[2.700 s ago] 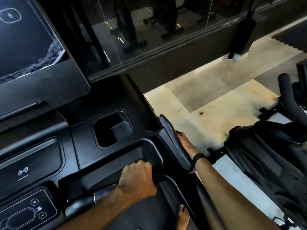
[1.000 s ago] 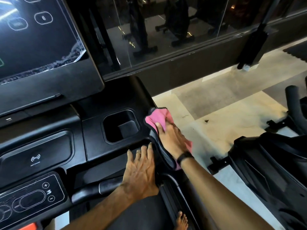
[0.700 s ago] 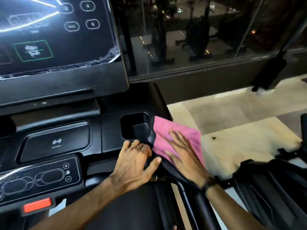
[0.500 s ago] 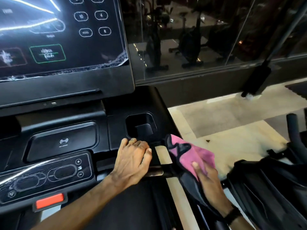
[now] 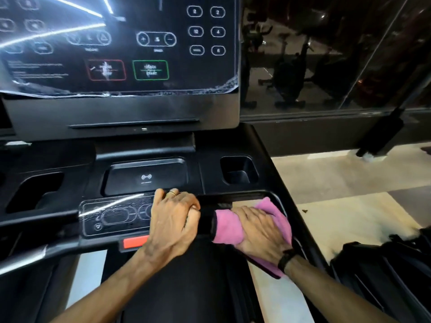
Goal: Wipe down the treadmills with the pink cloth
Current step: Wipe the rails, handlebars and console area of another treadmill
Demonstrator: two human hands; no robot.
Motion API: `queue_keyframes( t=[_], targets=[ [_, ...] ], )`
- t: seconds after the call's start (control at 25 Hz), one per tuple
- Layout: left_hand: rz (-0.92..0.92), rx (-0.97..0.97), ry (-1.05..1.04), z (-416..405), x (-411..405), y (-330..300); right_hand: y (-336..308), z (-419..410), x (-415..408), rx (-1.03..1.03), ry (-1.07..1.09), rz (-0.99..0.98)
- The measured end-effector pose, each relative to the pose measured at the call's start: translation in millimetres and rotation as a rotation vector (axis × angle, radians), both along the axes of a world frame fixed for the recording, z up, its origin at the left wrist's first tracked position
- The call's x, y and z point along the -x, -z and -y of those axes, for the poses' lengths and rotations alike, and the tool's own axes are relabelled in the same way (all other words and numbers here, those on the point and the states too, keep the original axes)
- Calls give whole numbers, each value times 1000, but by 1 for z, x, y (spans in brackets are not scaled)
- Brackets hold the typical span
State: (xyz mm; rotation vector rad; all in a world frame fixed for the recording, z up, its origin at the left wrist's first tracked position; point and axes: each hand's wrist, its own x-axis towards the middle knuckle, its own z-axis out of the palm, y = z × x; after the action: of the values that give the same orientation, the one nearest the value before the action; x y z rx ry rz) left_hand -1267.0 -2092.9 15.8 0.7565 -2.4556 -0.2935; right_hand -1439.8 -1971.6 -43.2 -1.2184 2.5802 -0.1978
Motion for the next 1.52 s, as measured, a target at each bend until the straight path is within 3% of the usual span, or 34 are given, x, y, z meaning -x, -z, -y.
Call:
queue_keyframes(
  t=[0.08,0.12,0.32,0.48,0.64,0.76,0.84,0.92,0.96,1.0,1.04,1.08,1.16,1.24,1.32,1.36,1.44,1.52],
  targets=[
    [-10,-4,-9,6,-14,1,-5,18,-31,250,-483,-183],
    [-19,-6,3,5,-16,2,-6,28,-43,275,-506,-175],
    [-38,41,126,-7,2,3,5,41,-53,459,-393,-158],
    [-43,74,169,-19,21,-1,19,1,-9,342,-379,-201],
    [-45,56,187,-28,33,0,15,-35,31,277,-312,-478],
    [-27,52,240,-36,42,7,23,-42,15,298,-265,-274],
    [-23,52,279,-40,49,9,39,-57,7,233,-284,-264],
    [-25,44,320,-43,57,9,21,-67,16,160,-104,-40],
    [-29,33,343,-45,62,10,4,-96,23,156,121,138],
    [-37,14,368,-48,66,11,-4,-109,39,6,334,161],
    [-50,-8,399,-53,70,12,-23,-123,45,33,554,197],
    [-66,-30,434,-59,75,13,-35,-131,51,85,565,193],
    [-92,-53,503,-75,85,16,-68,-145,48,498,430,96],
    [-101,-60,553,-90,96,21,-64,-167,23,381,367,181],
    [-80,-76,616,-107,104,26,-14,-169,-2,-1,425,18],
    [-66,-89,636,-113,105,28,7,-164,-5,-72,458,-62],
    [-47,-97,647,-117,106,32,30,-156,5,-37,541,-82],
    [-25,-108,636,-115,109,37,30,-154,32,71,618,101]
  ],
)
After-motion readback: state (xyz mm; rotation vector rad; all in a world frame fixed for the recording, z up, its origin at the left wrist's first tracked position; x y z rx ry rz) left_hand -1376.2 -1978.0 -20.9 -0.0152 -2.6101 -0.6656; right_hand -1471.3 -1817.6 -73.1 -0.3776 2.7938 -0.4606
